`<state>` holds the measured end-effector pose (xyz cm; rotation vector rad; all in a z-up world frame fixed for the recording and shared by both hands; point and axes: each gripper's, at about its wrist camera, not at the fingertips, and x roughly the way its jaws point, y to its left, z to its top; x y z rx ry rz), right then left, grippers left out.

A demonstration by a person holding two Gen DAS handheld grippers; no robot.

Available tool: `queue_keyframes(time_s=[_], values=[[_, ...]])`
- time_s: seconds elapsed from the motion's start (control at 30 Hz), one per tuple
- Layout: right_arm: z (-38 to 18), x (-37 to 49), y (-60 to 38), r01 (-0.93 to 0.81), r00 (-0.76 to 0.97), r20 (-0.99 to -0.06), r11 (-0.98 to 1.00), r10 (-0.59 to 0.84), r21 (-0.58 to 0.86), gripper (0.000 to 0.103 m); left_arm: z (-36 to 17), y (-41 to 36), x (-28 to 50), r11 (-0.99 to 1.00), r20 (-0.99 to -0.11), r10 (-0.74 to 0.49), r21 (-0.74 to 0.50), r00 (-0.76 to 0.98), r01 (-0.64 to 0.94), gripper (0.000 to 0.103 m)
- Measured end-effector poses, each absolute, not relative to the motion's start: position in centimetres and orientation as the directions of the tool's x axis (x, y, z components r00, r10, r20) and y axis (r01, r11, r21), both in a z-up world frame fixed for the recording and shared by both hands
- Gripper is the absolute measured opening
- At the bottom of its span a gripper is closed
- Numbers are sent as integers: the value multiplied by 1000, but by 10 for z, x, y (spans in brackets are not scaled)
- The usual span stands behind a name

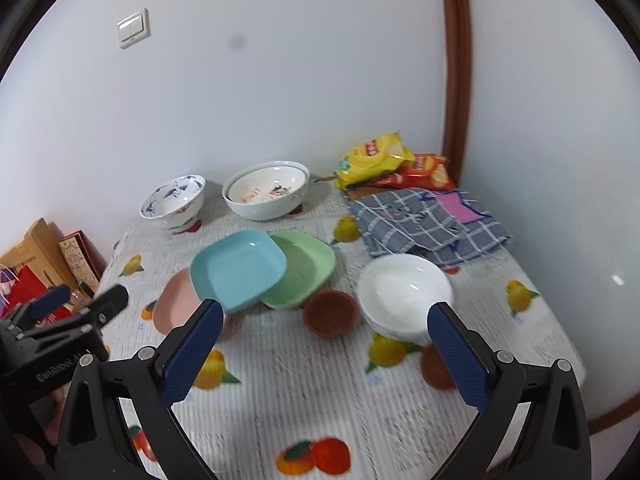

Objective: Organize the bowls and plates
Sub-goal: 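Move both tools to the blue plate rim and close on it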

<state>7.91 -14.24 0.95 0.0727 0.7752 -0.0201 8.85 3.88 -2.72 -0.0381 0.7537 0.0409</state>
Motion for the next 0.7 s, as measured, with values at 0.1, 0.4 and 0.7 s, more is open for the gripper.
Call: queue_keyframes(time_s=[0.1,0.4,0.7], values=[[7,108,-138,23,704,-710,998,26,59,100,-34,44,109,998,-707,32,-10,707,-55,99],[1,182,-134,-22,694,-711,990,114,137,99,-44,46,168,997,-719,67,30,692,-65,99],[-50,213,-125,-64,661,-742,993,114,95,88,-76,41,205,997,-745,77,48,663,-62,99]])
